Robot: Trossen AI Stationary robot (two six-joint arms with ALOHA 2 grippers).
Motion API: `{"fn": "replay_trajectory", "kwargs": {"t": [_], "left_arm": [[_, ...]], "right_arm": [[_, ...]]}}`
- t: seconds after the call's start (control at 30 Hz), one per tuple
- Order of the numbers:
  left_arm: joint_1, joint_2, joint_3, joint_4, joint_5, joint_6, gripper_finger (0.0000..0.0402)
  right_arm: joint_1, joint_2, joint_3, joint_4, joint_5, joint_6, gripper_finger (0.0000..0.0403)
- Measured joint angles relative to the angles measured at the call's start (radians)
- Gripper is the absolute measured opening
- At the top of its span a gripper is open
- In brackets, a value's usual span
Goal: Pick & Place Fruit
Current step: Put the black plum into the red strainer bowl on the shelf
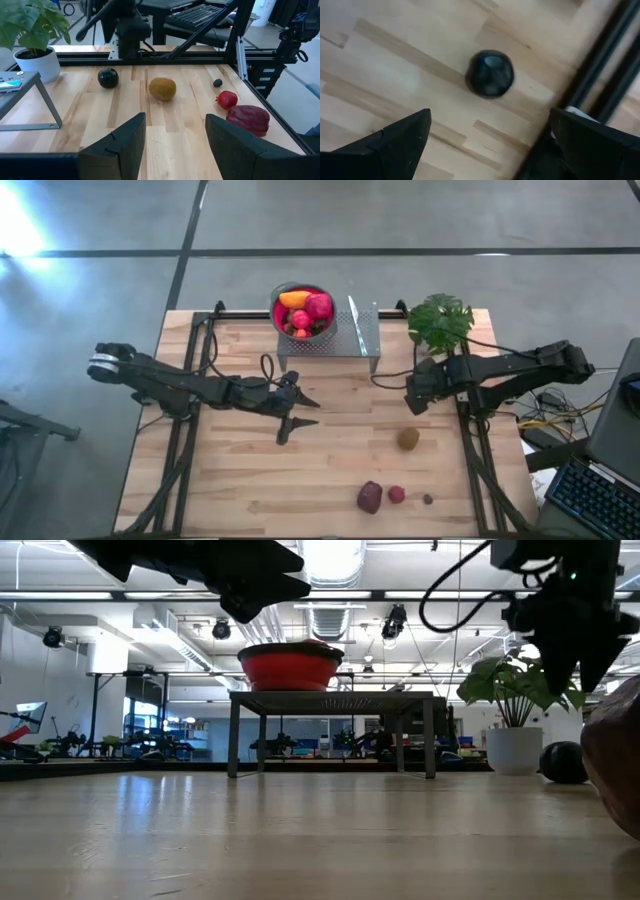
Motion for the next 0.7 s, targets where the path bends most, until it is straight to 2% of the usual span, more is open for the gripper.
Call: {"fn": "replay_trajectory", "kwargs": {"t": [0.2, 0.47, 0.7], "left_arm": [[0.000, 0.000, 0.000, 0.000, 0.000, -0.016, 0.0211], [0.000, 0.000, -0.002, 0.000, 0.000, -0.043, 0.0211], [0.000, 0.000, -0.002, 0.000, 0.000, -0.043, 0.0211]], "right_arm": [[-0.044, 0.003, -0.091, 0.149, -0.003, -0.003, 0.0400], [-0.126, 0.008, -0.148, 0.182, -0.003, -0.035, 0.0400], [-0.171, 0.007, -0.205, 0.280, -0.014, -0.072, 0.0400]]}}
